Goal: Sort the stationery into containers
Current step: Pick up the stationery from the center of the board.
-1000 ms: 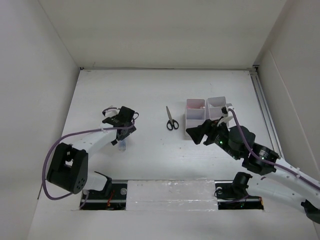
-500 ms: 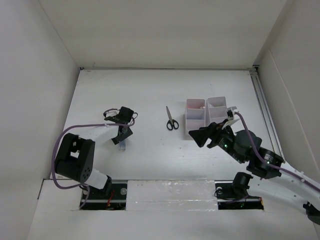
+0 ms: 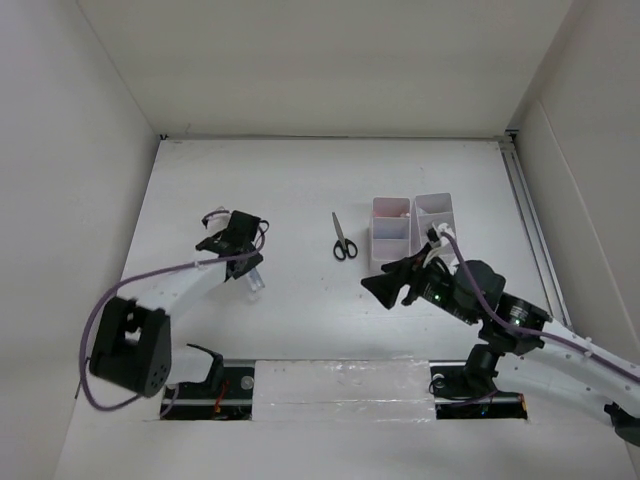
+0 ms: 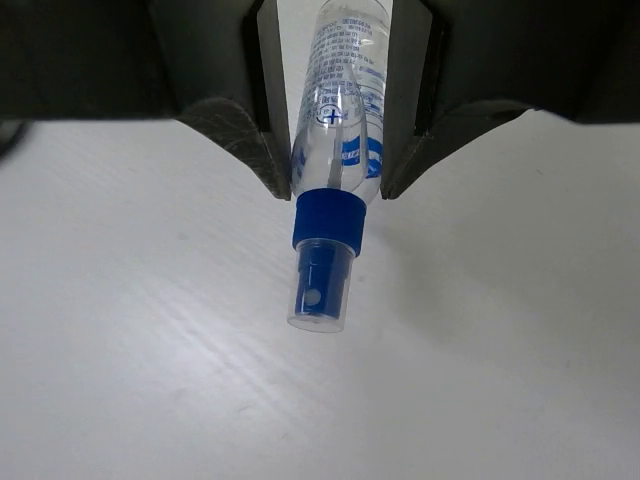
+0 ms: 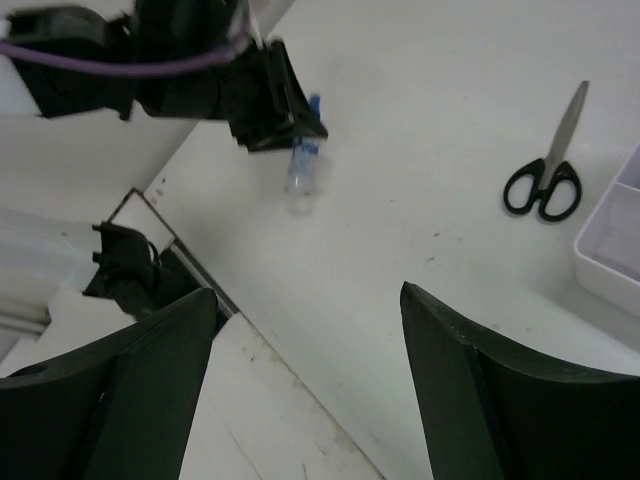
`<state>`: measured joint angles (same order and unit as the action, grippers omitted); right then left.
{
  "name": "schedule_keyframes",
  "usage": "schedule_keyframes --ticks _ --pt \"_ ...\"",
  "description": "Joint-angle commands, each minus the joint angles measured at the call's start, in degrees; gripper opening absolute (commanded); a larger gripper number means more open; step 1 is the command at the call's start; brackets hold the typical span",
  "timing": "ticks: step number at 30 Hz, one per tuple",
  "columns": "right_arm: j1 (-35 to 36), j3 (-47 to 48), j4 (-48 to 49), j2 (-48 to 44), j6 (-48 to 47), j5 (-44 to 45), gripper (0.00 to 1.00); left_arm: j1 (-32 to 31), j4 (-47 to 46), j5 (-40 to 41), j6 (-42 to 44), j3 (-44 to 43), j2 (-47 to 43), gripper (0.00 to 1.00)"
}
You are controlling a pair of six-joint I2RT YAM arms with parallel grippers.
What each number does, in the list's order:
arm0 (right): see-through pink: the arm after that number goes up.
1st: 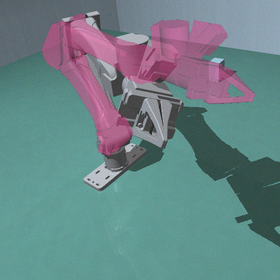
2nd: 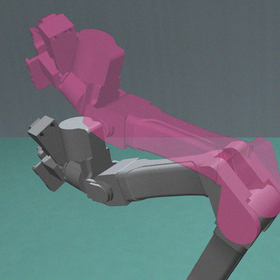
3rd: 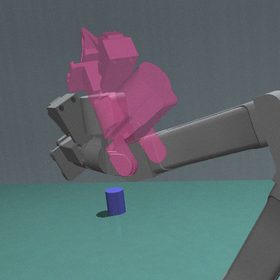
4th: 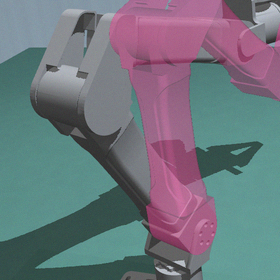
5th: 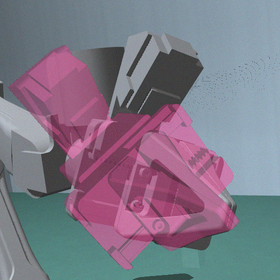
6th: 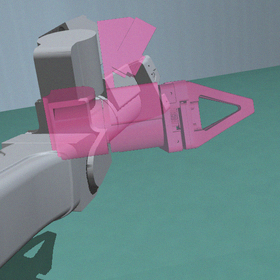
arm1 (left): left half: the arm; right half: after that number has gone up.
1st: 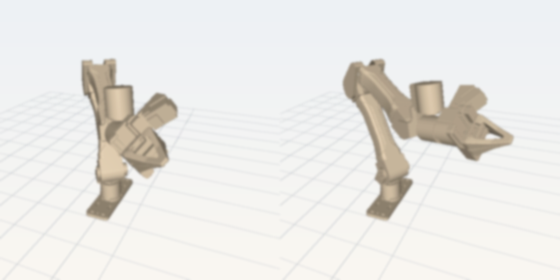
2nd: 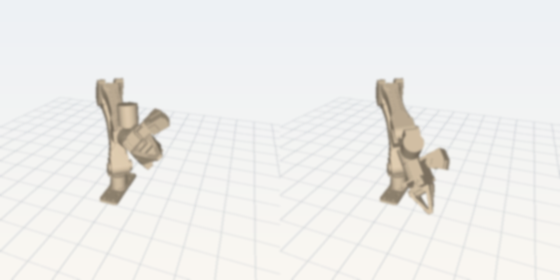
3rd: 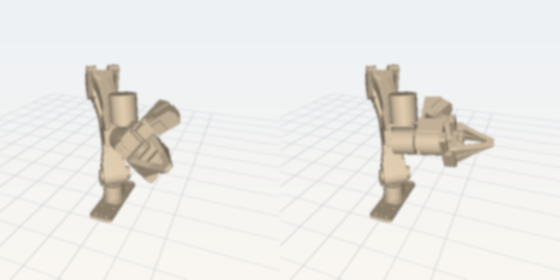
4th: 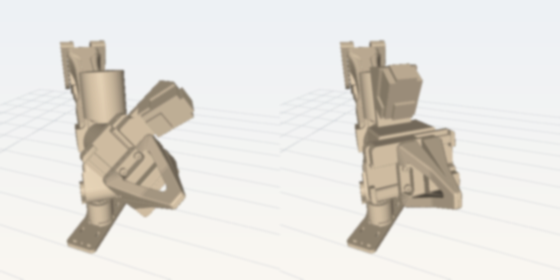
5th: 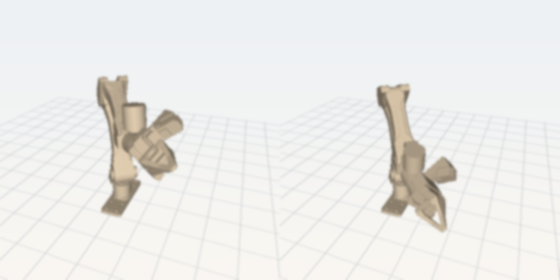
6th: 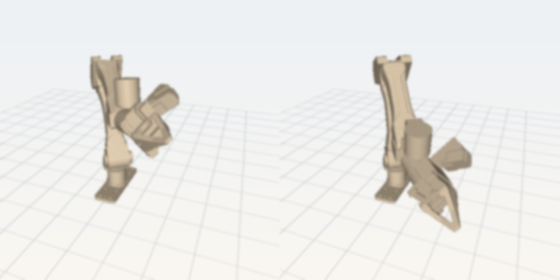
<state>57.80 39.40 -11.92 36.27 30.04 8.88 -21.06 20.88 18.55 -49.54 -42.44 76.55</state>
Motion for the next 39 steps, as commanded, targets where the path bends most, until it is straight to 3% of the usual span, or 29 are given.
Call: schedule_keyframes --ticks 1,4,9,17,23,39 --pt "0.4 -1.5 9.5 4.1 -3.6 -9.8 0.8 -1.8 -3.2 0.3 1.9 -1.1 -13.8 0.0" --pt "0.9 -1.5 14.1 9.2 -3.8 -13.3 0.8 -1.8 -5.0 -3.8 5.5 -1.1 -19.4 0.0" --pt "0.9 -2.8 30.2 18.4 -3.2 -16.7 0.8 -1.8 -12.6 -15.4 9.3 1.6 -31.6 0.0" --pt "0.1 5.3 41.5 31.7 -4.4 -24.8 0.81 -1.8 -19.9 -32.9 13.9 1.5 -36.8 0.0" --pt "-6.7 6.0 55.9 39.7 7.8 -34.7 0.85 -1.8 -28.1 -41.5 13.9 3.5 -41.5 0.0" --pt "-7.3 10.6 72.2 50.0 13.3 -41.3 0.82 -1.8 -31.2 -43.8 12.8 5.9 -42.8 0.0"
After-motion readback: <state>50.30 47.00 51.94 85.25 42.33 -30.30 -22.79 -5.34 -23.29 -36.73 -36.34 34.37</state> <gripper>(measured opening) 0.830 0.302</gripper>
